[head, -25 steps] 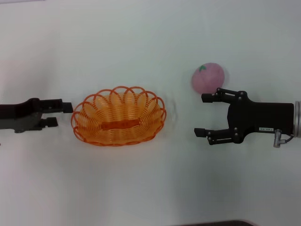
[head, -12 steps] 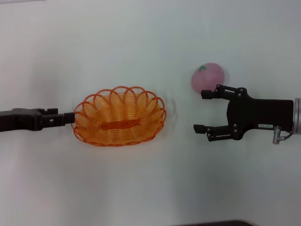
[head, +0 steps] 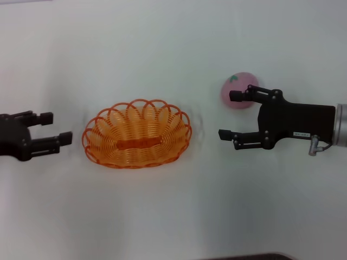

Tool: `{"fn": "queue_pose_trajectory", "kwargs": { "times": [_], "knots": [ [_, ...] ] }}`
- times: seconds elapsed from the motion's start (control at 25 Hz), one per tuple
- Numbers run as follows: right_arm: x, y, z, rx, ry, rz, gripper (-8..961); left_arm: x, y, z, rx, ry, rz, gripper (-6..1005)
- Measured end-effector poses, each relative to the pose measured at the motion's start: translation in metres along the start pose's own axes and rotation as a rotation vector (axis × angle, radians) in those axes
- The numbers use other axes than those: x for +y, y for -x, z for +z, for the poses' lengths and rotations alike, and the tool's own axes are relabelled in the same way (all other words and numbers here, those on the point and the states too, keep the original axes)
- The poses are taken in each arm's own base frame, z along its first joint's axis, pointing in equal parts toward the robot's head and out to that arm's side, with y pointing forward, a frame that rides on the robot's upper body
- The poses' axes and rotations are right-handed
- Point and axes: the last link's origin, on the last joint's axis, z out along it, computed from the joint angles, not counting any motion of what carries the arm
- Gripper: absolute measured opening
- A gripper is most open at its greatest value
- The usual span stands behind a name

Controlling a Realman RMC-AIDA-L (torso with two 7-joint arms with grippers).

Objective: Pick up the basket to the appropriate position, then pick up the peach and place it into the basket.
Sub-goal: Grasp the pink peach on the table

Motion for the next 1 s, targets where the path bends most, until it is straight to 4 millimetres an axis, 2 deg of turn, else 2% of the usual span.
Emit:
{"fn": "queue_pose_trajectory", "kwargs": {
  "times": [0.36, 0.6, 0.72, 1.0],
  "knots": [
    [0.003, -0.005, 0.005, 0.014, -0.015, 0.009, 946, 0.015, 0.021, -0.019, -0.017, 0.027, 0.075, 773],
    [0.008, -0.011, 0.002, 0.03, -0.009, 0.025, 946, 0.036, 0.049, -0.029, -0.01, 0.055, 0.102, 766],
    [0.01, -0.013, -0.001, 0.034, -0.007, 0.031, 945, 0.044, 0.061, -0.031, -0.003, 0.048, 0.148, 767],
    [0.015, -0.018, -0.002, 0.056, 0.01, 0.035, 945, 0.05, 0.068, -0.024, -0.001, 0.081, 0.153, 768]
  ]
}}
